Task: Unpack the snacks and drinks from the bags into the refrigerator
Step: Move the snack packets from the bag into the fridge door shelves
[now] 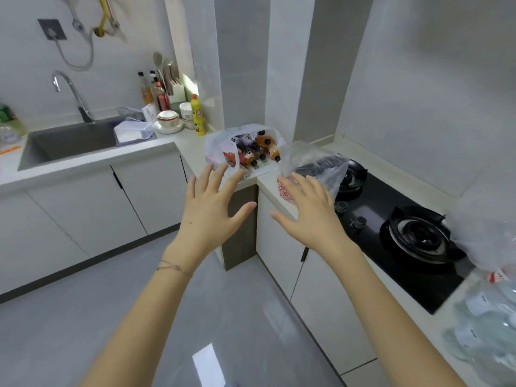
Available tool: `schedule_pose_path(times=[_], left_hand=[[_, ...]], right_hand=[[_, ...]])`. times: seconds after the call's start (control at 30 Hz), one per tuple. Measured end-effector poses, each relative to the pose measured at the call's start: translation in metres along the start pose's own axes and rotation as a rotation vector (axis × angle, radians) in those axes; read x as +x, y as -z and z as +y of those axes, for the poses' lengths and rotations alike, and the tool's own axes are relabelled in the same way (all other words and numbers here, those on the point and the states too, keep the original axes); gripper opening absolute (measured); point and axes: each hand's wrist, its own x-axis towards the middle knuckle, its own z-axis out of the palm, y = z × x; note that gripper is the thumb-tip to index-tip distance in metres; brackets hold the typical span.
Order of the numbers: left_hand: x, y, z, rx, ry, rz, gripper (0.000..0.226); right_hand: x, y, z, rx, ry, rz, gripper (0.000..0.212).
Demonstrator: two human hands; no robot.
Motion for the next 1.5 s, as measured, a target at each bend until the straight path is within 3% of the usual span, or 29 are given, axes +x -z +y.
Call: schedule_pose_path(times=[0.37,0.73,1.0,1.13,1.23,1.4,1.5], left_hand=[[0.159,-0.080,-0.038,-0.033,-0.162,-0.100,0.078],[0.269,-0.180,-0.024,-0.064,-0.299,-0.267,0.079],[0.335,-0.268,0.004,-0.055,-0.270,-0.404,0.086],[0.360,-0.306,0.020,-0.035,-0.240,-0.512,0.066],[0.372,-0.330,0.026,-0.029,-0.219,-0.563,0.065],[0.382,-0.367,0.024,-0.039,-0.192,-0.605,0.092],[0.386,-0.386,0.020,-0.036,-0.184,-0.624,0.093]], right_hand=[[0.117,-0.037,0.070,-0.005,-0.236,0.001,0.070],[0.172,-0.068,0.161,-0.006,-0.418,-0.046,0.067],[0.228,-0.092,0.254,0.011,-0.426,-0.141,0.067],[0.252,-0.105,0.290,0.020,-0.424,-0.224,0.066],[0.268,-0.117,0.312,0.028,-0.407,-0.279,0.067],[0.287,-0.139,0.335,0.040,-0.400,-0.362,0.067],[0.296,-0.154,0.342,0.040,-0.387,-0.414,0.068]])
